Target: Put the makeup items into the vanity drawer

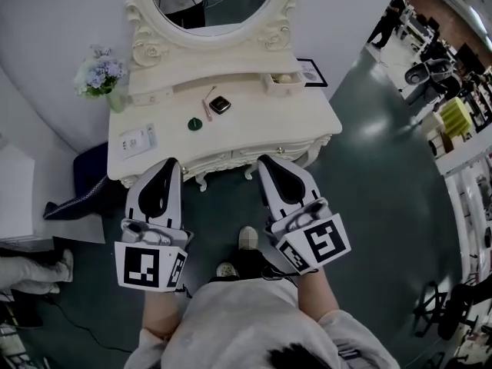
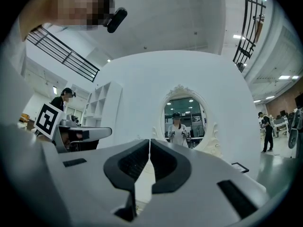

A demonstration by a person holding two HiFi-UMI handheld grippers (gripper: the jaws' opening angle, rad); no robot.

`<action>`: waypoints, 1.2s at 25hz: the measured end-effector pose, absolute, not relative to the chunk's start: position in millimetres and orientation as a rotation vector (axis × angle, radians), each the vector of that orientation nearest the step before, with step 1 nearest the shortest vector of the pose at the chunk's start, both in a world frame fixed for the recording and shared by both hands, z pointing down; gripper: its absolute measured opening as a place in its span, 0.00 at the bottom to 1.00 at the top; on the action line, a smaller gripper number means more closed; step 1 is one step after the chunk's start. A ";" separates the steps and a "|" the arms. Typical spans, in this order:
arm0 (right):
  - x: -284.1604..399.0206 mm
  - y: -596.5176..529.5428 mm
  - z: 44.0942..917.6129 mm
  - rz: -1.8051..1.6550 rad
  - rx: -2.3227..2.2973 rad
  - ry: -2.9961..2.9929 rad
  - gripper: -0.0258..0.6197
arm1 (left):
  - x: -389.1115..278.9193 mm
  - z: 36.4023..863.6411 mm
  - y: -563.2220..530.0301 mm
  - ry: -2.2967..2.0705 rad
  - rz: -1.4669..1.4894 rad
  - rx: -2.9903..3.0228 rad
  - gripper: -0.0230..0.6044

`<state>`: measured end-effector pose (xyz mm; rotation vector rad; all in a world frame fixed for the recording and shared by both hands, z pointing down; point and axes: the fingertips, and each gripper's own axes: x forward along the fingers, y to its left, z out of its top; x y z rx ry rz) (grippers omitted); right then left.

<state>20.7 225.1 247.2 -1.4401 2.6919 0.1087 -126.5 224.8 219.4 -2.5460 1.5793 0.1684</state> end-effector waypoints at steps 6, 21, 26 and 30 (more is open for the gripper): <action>25.0 183.8 242.1 0.112 -1.409 2.708 0.08 | -119.9 211.8 188.2 1.593 0.169 -2.524 0.06; 48.9 88.5 236.7 0.107 -1.282 2.756 0.08 | -93.1 206.0 107.0 1.685 0.148 -2.447 0.06; 58.3 59.3 238.4 0.096 -1.239 2.774 0.08 | -82.8 207.3 83.1 1.720 0.140 -2.424 0.06; 64.1 37.5 241.2 0.081 -1.195 2.793 0.08 | -74.4 208.6 64.3 1.751 0.137 -2.406 0.06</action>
